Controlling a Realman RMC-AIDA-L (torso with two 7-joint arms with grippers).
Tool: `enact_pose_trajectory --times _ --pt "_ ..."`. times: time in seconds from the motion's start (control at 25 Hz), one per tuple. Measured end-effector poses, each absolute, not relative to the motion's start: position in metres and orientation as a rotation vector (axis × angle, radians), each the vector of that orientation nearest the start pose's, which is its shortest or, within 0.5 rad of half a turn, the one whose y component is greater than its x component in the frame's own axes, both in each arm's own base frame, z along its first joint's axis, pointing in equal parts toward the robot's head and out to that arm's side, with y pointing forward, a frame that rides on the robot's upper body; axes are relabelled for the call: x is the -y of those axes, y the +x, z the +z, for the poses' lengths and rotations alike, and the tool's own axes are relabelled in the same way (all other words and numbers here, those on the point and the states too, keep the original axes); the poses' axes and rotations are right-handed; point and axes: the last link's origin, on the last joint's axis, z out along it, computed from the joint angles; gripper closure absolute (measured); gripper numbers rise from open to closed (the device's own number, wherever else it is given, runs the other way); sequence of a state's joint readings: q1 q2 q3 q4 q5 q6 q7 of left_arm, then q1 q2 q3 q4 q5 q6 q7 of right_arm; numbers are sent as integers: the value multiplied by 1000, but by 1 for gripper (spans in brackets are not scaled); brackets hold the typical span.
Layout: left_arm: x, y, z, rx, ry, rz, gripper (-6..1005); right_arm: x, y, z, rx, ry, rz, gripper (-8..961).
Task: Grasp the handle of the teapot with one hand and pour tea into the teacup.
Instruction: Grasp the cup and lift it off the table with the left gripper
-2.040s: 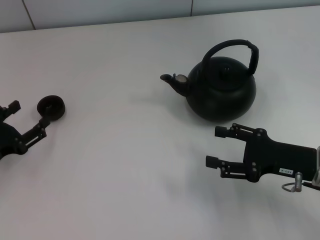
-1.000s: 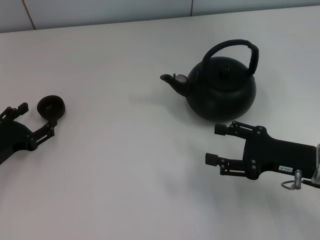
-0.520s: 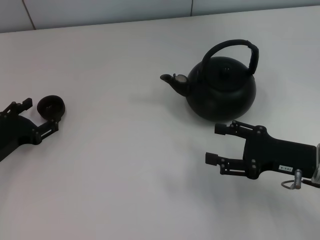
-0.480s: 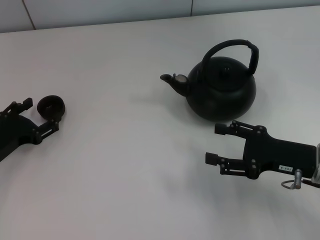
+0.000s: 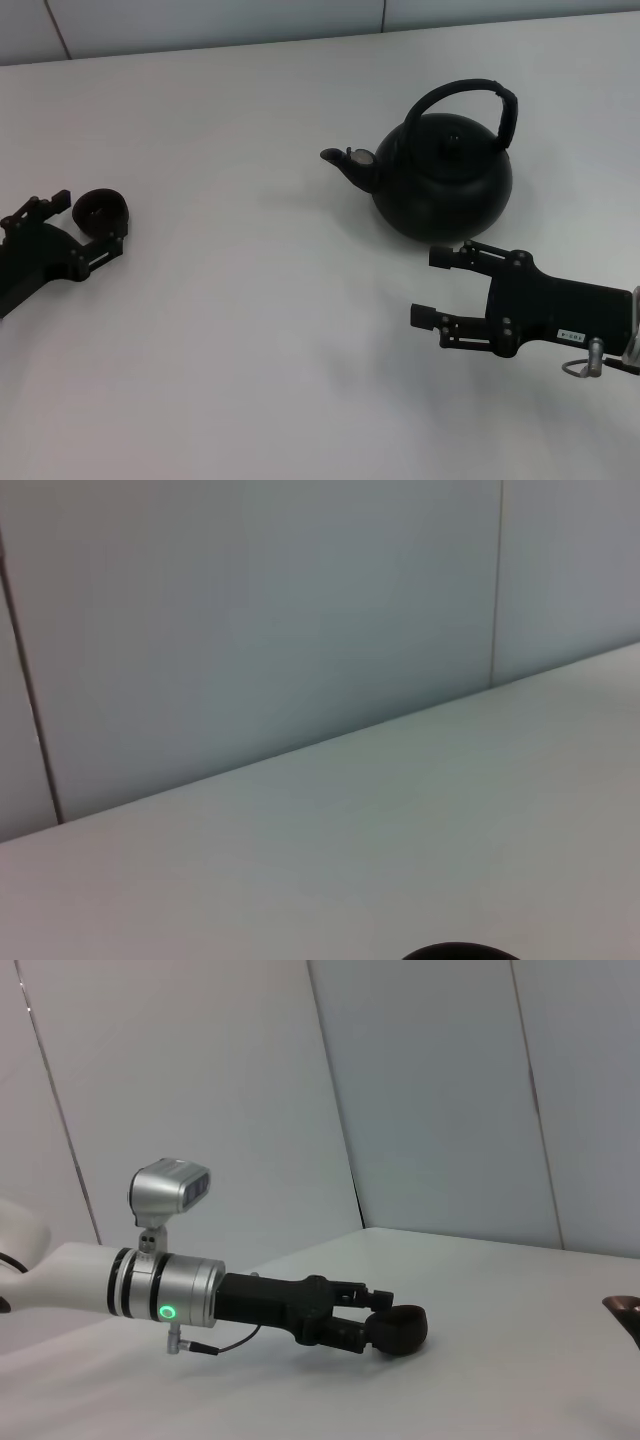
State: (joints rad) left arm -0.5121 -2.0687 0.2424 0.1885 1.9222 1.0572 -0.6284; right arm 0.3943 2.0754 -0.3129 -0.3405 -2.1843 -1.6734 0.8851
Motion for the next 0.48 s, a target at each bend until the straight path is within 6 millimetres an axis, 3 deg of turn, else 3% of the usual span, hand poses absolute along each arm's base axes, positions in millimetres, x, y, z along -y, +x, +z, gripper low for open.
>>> enact_pose_trajectory --times 0.48 --pt "-337 -343 -40 548 -2202 -411 154 -248 316 -27 -542 -2593 889 127"
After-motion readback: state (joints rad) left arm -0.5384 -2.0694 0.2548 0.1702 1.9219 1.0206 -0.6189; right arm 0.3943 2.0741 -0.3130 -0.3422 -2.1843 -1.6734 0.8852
